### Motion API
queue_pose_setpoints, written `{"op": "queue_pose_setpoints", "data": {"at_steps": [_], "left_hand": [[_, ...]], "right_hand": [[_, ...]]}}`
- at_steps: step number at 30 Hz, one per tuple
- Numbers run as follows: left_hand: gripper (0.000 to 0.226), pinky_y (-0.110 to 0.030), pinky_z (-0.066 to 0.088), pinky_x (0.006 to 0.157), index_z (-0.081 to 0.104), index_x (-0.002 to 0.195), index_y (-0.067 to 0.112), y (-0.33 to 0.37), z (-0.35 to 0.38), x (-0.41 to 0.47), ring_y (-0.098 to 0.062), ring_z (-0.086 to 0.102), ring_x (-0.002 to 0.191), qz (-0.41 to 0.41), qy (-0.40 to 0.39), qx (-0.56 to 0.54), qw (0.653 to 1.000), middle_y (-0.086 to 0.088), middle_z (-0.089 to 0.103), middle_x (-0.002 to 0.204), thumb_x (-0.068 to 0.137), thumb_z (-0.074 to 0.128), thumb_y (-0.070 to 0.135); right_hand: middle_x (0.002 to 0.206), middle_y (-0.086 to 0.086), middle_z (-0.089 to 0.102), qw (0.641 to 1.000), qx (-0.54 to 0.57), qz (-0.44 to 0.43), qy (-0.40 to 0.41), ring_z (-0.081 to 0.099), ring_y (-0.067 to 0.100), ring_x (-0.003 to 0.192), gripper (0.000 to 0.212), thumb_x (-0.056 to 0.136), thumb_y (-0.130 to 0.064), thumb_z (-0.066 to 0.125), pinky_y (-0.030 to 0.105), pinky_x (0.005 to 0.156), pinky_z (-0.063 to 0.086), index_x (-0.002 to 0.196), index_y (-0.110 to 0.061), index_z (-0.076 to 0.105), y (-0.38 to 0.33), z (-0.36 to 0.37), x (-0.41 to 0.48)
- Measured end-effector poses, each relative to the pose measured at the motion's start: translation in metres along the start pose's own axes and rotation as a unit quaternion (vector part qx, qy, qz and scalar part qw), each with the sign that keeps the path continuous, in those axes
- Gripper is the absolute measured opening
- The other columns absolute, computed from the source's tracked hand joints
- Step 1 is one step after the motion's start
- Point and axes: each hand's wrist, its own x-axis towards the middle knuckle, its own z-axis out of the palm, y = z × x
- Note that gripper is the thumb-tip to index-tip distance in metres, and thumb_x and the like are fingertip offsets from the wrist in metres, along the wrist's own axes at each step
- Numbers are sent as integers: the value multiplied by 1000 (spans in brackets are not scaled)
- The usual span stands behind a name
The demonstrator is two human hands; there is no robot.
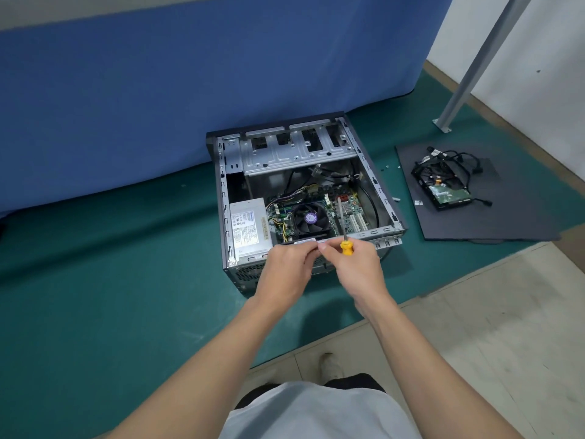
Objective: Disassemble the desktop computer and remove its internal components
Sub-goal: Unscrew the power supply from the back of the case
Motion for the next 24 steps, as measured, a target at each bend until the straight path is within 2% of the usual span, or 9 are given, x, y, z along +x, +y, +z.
{"op": "queue_pose_setpoints", "data": {"at_steps": [3,7,10,12,15,18,21,24], "left_hand": [[15,-42,52,64,74,95,4,3,6,13,-31,66,67,34,-44,25,998,-12,73,76,94,60,11],[13,-40,54,66,72,95,5,9,19,32,-27,67,74,40,-35,13,998,-8,73,83,91,65,16],[25,-30,49,55,68,95,13,6,34,52,-20,63,74,-6,-28,102,994,-1,69,85,97,55,36],[35,-27,44,55,67,91,15,-11,38,65,-18,60,72,-62,-37,177,982,1,66,83,99,46,42],[42,-34,47,73,65,88,10,-41,35,71,-24,59,80,-143,-59,251,956,-7,68,86,101,40,41],[42,-38,39,87,66,91,10,-55,40,68,-27,58,95,-159,-66,282,944,-8,69,95,101,37,40],[43,-34,24,102,68,107,12,-56,45,66,-23,53,120,-177,-61,287,940,-6,67,117,100,40,43],[54,-32,11,110,65,119,15,-56,45,67,-17,38,137,-192,-60,287,937,-3,56,138,97,32,51]], "right_hand": [[76,-8,71,1000,2,4,1,65,9,77,5,82,-23,73,22,61,44,77,-24,73,-1,-12,10],[68,-8,67,998,-48,-30,25,60,13,66,8,82,-26,72,27,59,45,74,-26,71,-5,-38,31],[73,-2,69,989,-76,-60,109,62,20,71,10,81,-29,72,32,67,49,73,-24,70,-12,-81,73],[79,1,70,981,-112,-61,145,61,23,79,11,82,-28,71,30,73,48,73,-23,68,-16,-109,116],[88,11,70,971,-202,-37,124,60,31,90,12,85,-25,67,34,77,48,74,-21,66,-2,-127,188],[100,18,67,958,-276,-10,81,58,36,97,10,87,-26,64,37,81,49,86,-17,70,15,-118,248],[107,21,64,942,-327,7,74,60,39,99,18,86,-25,62,39,83,49,101,-16,70,25,-97,294],[104,20,64,928,-363,3,80,62,40,96,16,87,-22,60,38,79,48,97,-13,68,32,-75,327]]}}
